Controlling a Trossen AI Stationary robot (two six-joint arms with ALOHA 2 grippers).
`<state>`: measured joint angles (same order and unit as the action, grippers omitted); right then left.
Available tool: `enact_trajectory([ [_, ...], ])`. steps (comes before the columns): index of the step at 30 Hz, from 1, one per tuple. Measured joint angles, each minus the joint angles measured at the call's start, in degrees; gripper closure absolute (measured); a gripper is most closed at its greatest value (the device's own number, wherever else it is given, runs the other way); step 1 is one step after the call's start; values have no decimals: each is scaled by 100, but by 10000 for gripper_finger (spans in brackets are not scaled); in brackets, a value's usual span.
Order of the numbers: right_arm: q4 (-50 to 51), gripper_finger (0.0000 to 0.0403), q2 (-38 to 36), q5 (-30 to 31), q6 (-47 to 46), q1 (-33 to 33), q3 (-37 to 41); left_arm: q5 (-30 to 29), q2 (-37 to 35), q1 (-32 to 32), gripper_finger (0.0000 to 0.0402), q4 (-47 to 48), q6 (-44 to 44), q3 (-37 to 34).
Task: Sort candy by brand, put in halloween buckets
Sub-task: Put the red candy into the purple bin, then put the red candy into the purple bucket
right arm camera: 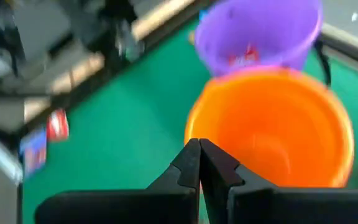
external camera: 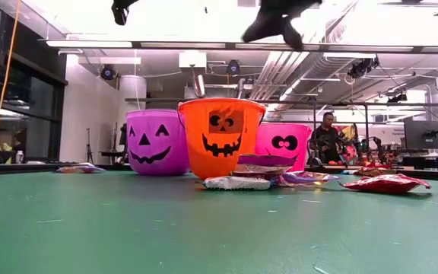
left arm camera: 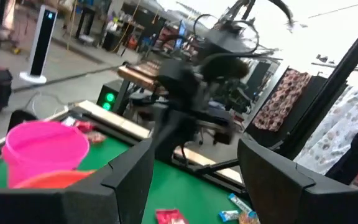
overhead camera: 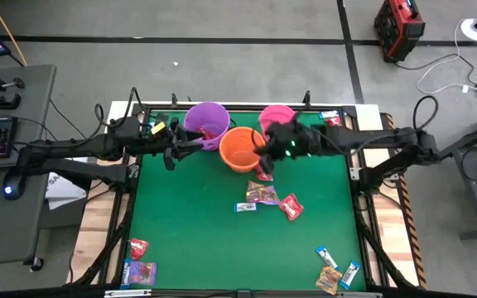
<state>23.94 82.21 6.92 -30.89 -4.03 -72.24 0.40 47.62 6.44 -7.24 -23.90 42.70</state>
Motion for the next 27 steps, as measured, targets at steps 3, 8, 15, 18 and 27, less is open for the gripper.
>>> enact_trajectory([
  [3,-586,403,341,-296,34,-352,-92,0,0,17,179,-245,155,0],
  [8,-596,402,781,-1018,119,-735,-233,0,-2,108,179,-341,158,0],
  [15,-415,402,820,-1276,1089,-1061,-265,-326,48,296,179,-259,158,0],
  [18,-166,402,805,-1626,1403,-1253,-265,-574,74,356,179,-285,74,2],
  [27,1565,322,802,-2259,2418,-1549,-265,-723,128,556,179,76,-435,2],
])
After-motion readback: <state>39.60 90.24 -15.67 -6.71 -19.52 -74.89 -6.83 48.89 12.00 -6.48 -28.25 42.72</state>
